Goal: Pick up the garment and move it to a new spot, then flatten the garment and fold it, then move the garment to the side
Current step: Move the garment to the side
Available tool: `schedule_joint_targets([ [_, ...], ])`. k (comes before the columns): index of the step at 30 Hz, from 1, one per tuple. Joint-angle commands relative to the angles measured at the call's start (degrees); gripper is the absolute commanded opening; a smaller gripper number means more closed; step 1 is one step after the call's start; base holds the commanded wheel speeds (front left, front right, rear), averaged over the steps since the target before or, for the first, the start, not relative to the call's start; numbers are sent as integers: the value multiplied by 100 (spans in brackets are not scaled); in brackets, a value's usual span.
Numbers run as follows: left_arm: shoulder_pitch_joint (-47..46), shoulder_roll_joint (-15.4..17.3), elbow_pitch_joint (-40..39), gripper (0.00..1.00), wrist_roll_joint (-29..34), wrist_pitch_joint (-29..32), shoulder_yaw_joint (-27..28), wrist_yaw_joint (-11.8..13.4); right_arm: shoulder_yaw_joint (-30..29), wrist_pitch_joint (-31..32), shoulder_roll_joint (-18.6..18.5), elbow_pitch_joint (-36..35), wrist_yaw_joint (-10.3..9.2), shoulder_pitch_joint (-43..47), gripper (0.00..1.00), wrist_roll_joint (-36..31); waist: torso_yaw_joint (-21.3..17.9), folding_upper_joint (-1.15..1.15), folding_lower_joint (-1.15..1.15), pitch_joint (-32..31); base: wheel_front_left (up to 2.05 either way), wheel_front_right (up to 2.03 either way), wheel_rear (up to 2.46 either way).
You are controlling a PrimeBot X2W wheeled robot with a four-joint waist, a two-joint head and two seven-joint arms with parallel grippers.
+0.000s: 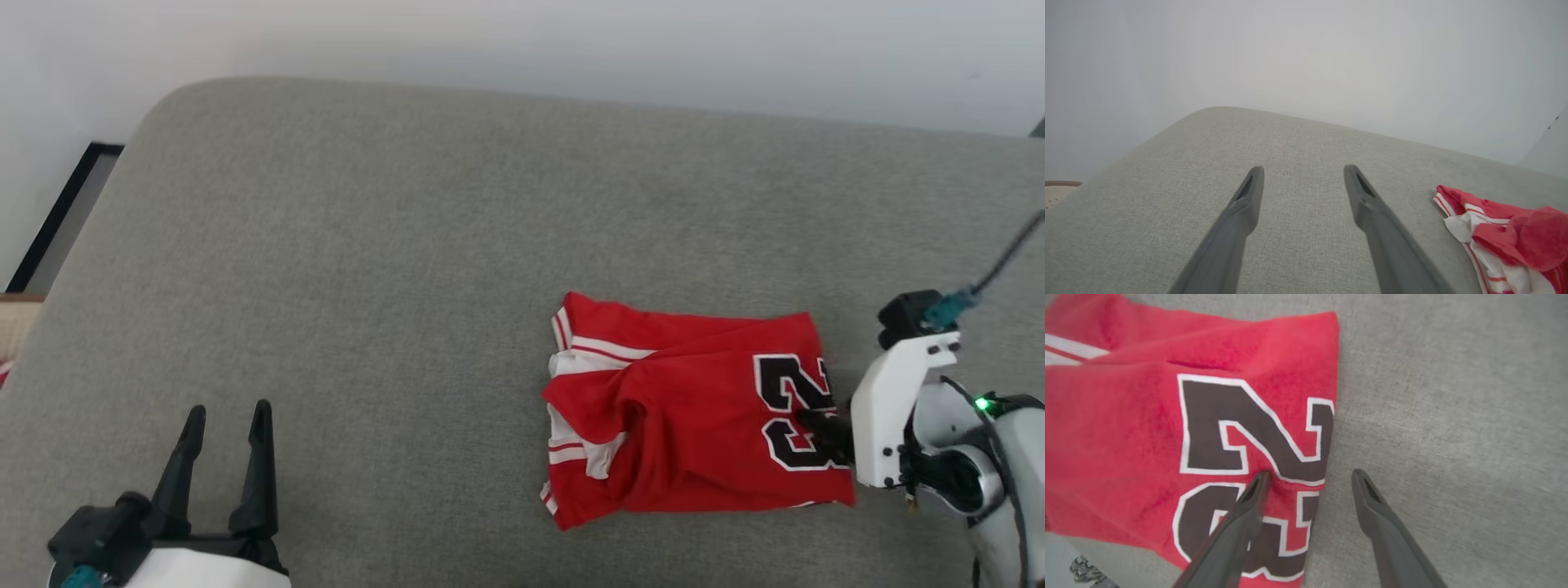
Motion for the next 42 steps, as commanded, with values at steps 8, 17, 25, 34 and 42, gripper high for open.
schedule_joint_targets([
  [8,-368,-42,113,100,-72,-28,-143,-14,617,1575,207,621,7,-332,98,131,327,0,0,351,0,0,0],
  [17,-520,-43,166,100,-147,-27,-130,-14,558,1337,62,149,11,-633,0,563,237,0,0,422,0,0,0],
  [25,-802,140,136,100,-221,-27,-182,-14,196,1297,-230,-387,0,-810,0,615,-176,0,0,500,0,0,0],
  [34,-1362,328,202,100,-151,-27,-728,-14,-304,1082,-561,-552,0,-1119,0,418,-716,0,0,693,0,0,0],
  [42,-2067,483,280,100,-144,-28,-1333,-14,-705,642,-911,-352,0,-1551,0,25,-1322,0,0,997,0,0,0],
])
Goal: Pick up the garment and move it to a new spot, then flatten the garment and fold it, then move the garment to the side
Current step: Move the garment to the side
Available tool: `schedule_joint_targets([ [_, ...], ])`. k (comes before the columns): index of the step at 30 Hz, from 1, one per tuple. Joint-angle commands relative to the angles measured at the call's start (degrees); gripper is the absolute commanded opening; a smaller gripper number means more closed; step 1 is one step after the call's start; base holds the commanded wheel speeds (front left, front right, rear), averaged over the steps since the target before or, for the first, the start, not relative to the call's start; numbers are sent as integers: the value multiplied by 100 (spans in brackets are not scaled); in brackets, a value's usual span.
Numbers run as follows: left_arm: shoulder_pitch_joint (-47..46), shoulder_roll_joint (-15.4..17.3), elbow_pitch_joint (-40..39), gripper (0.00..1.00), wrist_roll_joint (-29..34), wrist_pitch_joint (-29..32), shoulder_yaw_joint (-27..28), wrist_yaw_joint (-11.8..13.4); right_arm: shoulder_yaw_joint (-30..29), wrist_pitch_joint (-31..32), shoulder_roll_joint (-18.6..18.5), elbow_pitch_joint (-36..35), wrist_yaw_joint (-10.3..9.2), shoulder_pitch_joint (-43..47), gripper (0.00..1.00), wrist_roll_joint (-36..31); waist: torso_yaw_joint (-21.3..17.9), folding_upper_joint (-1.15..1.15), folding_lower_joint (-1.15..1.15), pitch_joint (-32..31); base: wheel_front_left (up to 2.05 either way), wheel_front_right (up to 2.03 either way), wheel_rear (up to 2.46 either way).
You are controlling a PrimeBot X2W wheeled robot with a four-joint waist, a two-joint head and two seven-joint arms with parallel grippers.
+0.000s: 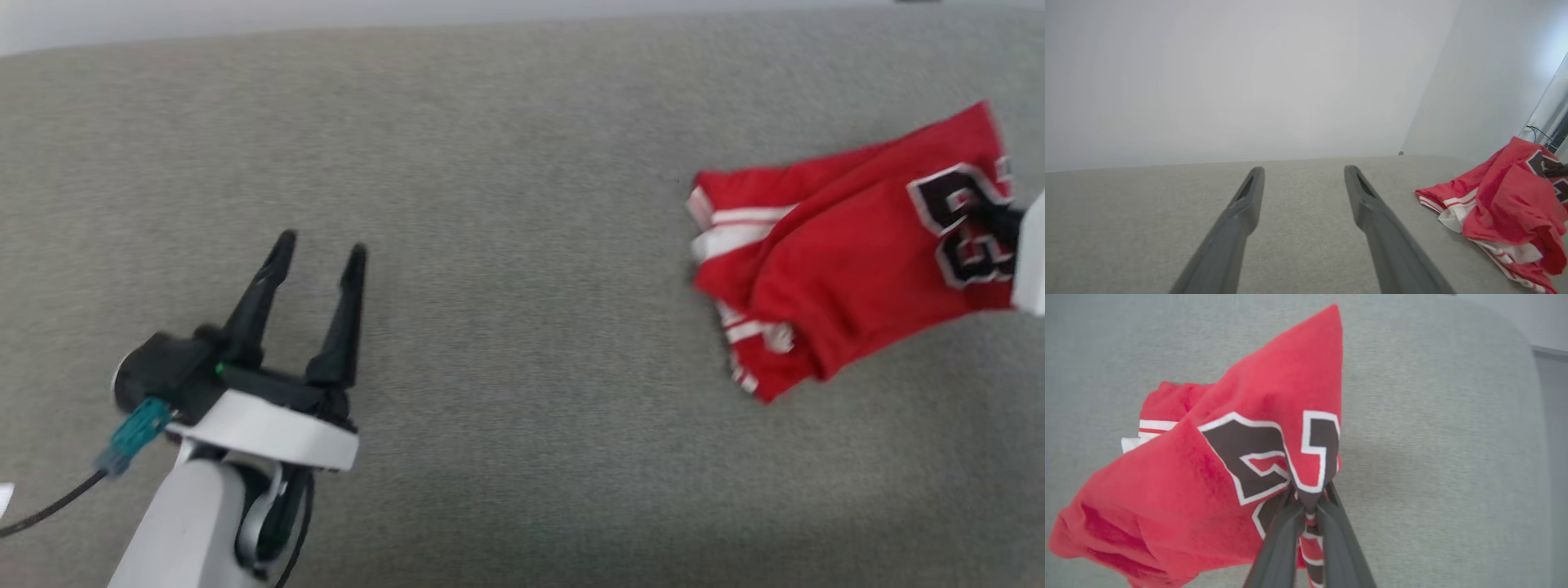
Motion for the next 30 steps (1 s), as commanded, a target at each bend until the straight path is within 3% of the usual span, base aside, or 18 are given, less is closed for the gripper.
schedule_joint_targets([
  [1,-130,23,17,100,45,-28,-77,-14,-29,-95,-36,46,0,-88,0,-55,-215,0,0,174,0,0,0],
  [11,-1097,24,116,100,0,-27,-805,-14,-443,-1287,-352,682,0,-706,0,-708,-713,0,0,657,0,0,0],
  [19,-1646,-30,195,100,-74,-28,-1237,-14,-632,-2302,-514,1417,0,-1103,0,-1559,-871,0,0,1000,0,0,0],
  [25,-1876,-44,198,100,-163,-28,-1336,-14,-1018,-3026,-350,2175,0,-1322,0,-2452,-821,0,0,1182,0,0,0],
  [30,-1885,9,170,100,-202,-27,-1267,-14,-1225,-3350,-40,2790,0,-1465,0,-2796,-757,0,0,1275,0,0,0],
])
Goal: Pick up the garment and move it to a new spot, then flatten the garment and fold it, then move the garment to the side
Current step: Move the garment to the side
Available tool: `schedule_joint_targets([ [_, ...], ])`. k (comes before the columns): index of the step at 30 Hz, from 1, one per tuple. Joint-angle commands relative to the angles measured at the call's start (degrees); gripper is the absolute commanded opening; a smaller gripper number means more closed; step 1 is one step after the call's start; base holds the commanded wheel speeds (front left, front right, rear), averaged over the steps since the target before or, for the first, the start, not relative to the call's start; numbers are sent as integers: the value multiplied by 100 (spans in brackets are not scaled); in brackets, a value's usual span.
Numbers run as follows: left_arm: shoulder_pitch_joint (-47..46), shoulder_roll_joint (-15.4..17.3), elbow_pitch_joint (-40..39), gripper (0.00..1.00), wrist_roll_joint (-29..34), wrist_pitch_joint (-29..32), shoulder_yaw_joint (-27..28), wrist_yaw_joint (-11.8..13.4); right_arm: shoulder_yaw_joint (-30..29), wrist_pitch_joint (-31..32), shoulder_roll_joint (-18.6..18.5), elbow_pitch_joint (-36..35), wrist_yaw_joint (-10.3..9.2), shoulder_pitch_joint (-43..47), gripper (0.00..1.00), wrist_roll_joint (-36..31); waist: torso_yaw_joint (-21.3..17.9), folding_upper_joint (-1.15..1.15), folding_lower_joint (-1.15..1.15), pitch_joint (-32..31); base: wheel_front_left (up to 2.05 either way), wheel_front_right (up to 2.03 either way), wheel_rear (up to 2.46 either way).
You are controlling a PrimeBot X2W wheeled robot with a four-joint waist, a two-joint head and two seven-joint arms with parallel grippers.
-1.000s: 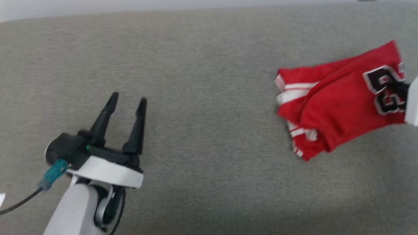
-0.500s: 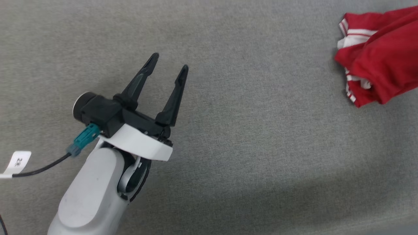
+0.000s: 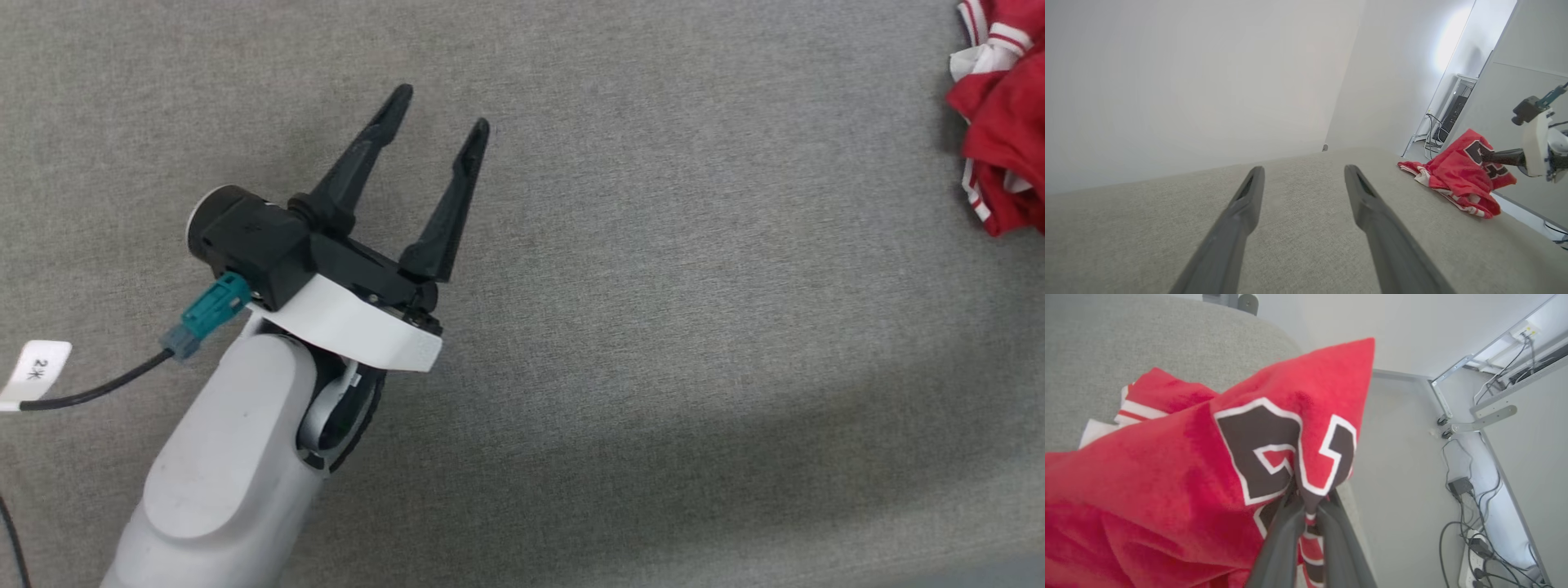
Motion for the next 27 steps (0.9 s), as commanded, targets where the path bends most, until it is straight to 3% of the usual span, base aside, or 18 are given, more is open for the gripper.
schedule_joint_targets([
  [1,-43,35,-26,100,-42,-27,54,-14,-117,-112,85,284,-2,-135,0,-91,42,0,0,43,0,0,0],
  [6,-16,44,-53,100,-69,-27,195,-14,-304,-331,183,718,-2,-340,3,-239,89,0,0,66,0,0,0],
  [9,37,25,-109,100,-99,-27,316,-14,-461,-400,202,988,-2,-493,53,-402,109,0,0,46,0,0,0],
  [10,68,4,-131,100,-133,-28,376,-14,-535,-440,202,1048,-2,-555,93,-424,114,0,0,33,0,0,0],
  [11,92,-21,-169,100,-169,-27,437,-14,-564,-468,195,1108,-2,-607,100,-471,119,0,0,11,0,0,0],
  [22,612,-53,-295,100,-251,-27,1159,-14,-663,-1035,362,1207,-2,-814,100,-519,189,0,0,-415,0,0,0],
  [27,978,-156,-415,100,-235,-27,1584,-14,-529,-1378,762,1001,-2,-600,100,-286,305,0,0,-762,0,0,0],
])
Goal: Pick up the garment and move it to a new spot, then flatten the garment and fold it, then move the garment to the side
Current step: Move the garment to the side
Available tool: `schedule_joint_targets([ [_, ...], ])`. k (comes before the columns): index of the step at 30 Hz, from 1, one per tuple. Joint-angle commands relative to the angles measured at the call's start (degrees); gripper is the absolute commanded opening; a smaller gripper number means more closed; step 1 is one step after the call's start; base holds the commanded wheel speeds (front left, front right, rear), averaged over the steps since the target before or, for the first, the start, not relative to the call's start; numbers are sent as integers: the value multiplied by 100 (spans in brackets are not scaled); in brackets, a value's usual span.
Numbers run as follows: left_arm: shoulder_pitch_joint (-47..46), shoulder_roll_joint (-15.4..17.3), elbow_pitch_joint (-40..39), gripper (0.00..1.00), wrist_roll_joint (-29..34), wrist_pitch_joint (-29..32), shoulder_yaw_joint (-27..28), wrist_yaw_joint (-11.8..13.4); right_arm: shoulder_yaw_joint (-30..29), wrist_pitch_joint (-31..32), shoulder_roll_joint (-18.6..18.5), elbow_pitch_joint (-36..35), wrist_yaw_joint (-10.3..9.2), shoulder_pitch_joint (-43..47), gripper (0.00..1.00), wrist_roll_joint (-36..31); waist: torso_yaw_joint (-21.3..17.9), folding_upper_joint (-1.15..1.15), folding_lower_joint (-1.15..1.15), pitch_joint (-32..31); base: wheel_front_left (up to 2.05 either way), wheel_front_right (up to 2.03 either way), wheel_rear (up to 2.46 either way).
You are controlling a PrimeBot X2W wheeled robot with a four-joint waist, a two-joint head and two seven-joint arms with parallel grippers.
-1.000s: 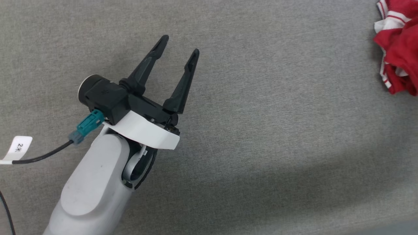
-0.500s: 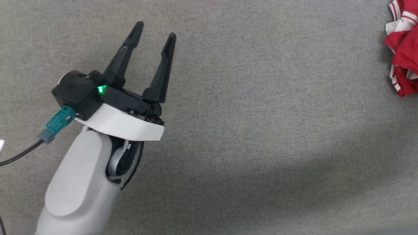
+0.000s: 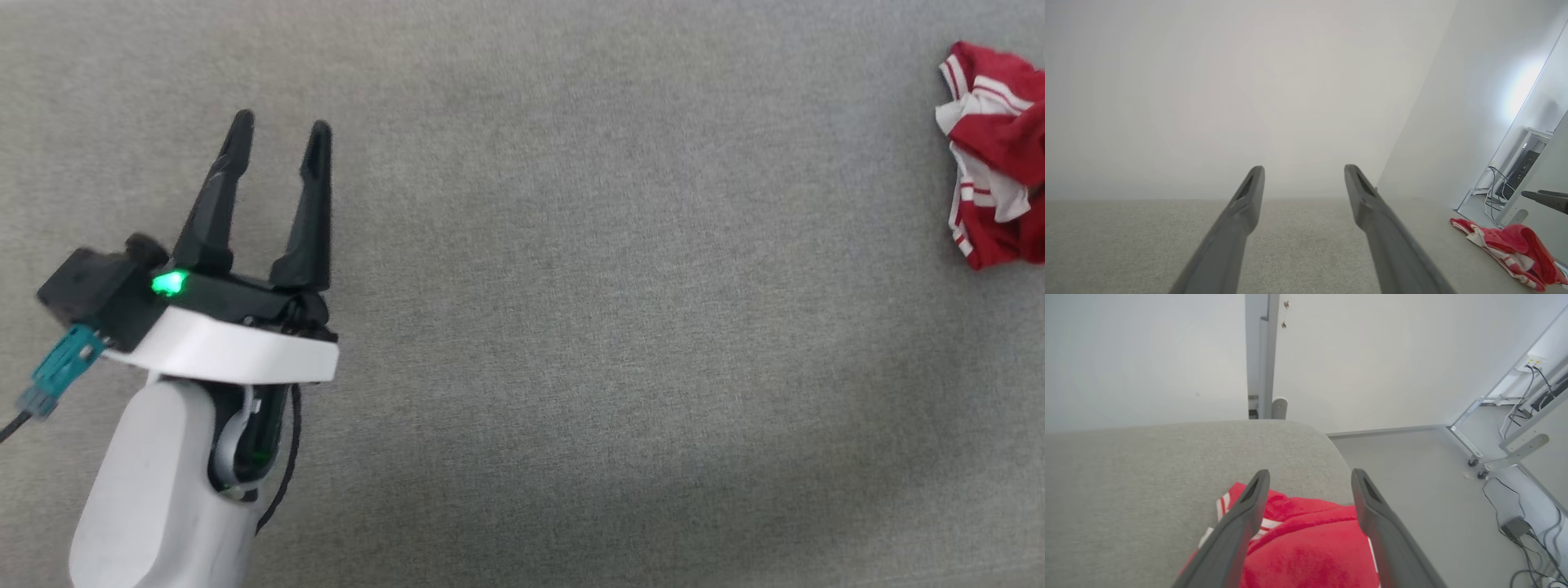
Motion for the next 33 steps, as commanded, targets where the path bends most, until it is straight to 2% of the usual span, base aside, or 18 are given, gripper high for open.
schedule_joint_targets([
  [1,166,-21,-49,100,67,-29,152,-14,87,-92,104,-102,-2,141,100,53,88,0,0,-179,0,0,0],
  [10,826,-224,-274,100,449,-29,834,-14,663,-646,624,-824,-2,856,100,545,384,0,0,-699,0,0,0],
  [16,1394,-207,-364,100,622,-29,1121,-14,892,-946,956,-1345,-2,1493,100,749,554,0,0,-1009,0,0,0],
  [24,2011,-261,-376,100,751,-29,1369,-14,1078,-1254,1099,-2058,-2,2418,100,972,804,0,0,-1340,0,0,0],
  [33,2753,-367,-448,100,891,-29,1678,-14,1089,-1449,1346,-2819,-2,3599,100,999,886,0,0,-1758,0,0,0],
])
